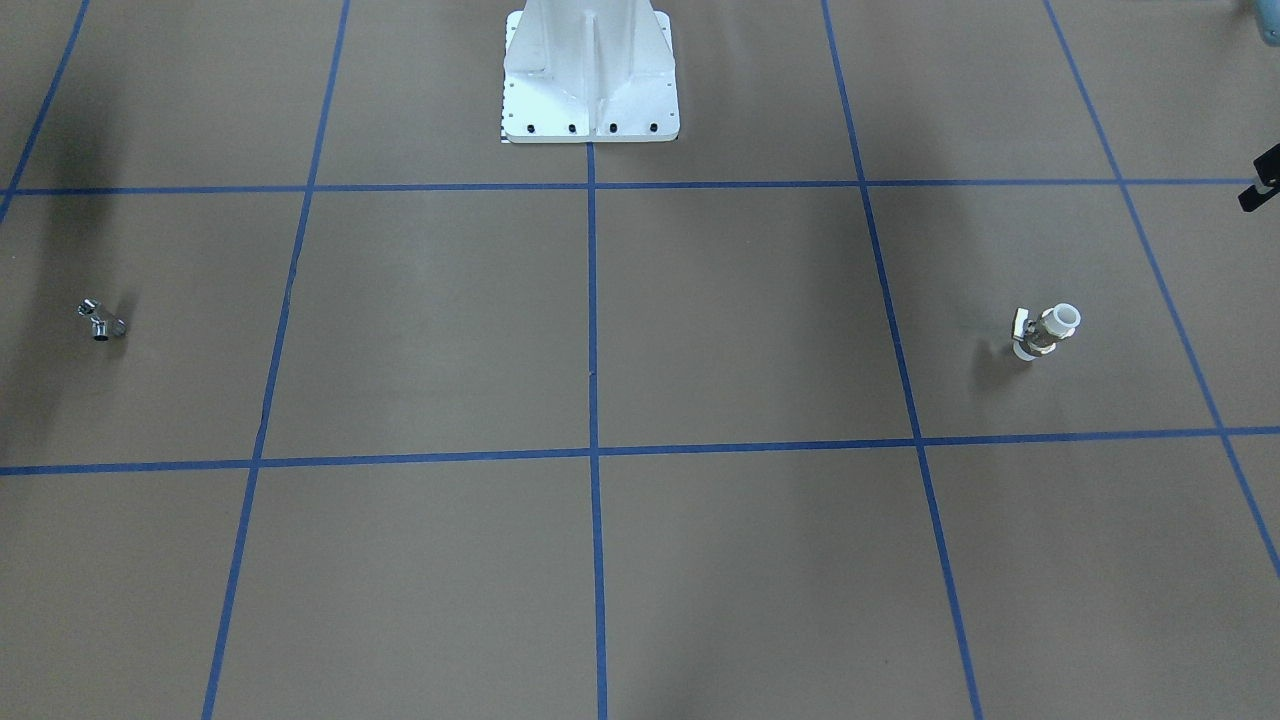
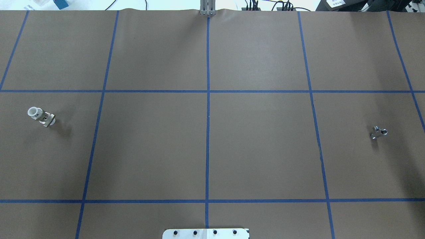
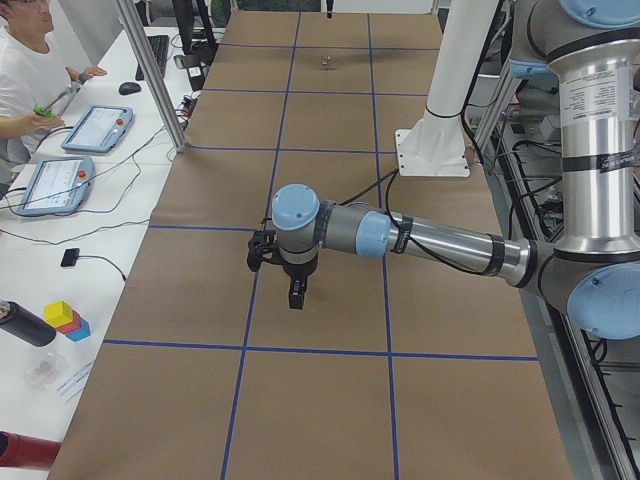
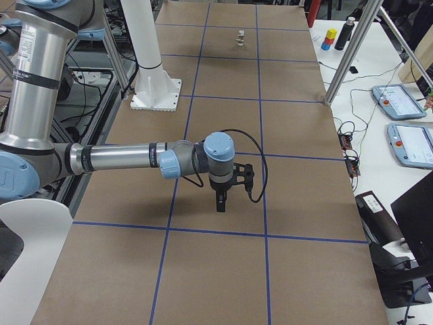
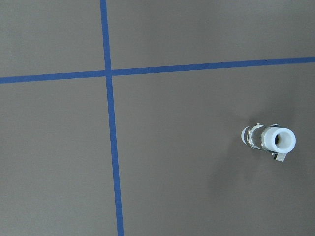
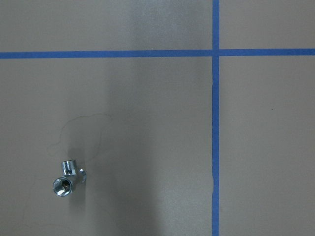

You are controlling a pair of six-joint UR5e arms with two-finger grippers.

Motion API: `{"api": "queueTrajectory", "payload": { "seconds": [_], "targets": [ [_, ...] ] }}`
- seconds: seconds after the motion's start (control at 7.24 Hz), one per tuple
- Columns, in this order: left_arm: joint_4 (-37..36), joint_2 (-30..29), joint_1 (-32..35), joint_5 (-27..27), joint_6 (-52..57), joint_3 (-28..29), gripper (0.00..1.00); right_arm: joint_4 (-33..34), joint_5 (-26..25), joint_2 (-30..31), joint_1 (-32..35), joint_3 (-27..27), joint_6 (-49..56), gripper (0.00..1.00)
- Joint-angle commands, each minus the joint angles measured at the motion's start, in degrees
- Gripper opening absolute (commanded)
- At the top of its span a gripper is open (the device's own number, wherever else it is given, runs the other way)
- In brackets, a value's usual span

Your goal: Assemble PPR valve and pipe with both arms

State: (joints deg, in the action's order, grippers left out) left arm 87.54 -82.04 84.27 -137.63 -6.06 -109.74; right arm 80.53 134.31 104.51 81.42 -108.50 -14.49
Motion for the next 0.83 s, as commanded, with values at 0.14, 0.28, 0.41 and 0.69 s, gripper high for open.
{"api": "queueTrajectory", "payload": {
  "seconds": [0.14, 0.28, 0.41, 0.69],
  "targets": [
    [0.2, -0.1, -0.1, 0.3, 0.0, -0.1, 1.0, -5.1, 0.6, 0.1, 0.0, 0.9, -0.1, 1.0],
    [0.4, 0.0, -0.1, 0.7, 0.3, -0.1, 1.0, -5.1, 0.3, 0.1, 0.1, 1.3, -0.5, 1.0],
    [0.6, 0.0, 0.2, 0.6, 0.3, -0.2, 1.0, -5.2, 0.3, 0.2, 0.1, 1.6, -0.5, 1.0],
    [0.9, 1.3, 0.0, 0.4, -0.1, -1.0, 1.0, -5.2, 0.3, -0.1, 0.1, 2.7, -0.3, 1.0]
  ]
}}
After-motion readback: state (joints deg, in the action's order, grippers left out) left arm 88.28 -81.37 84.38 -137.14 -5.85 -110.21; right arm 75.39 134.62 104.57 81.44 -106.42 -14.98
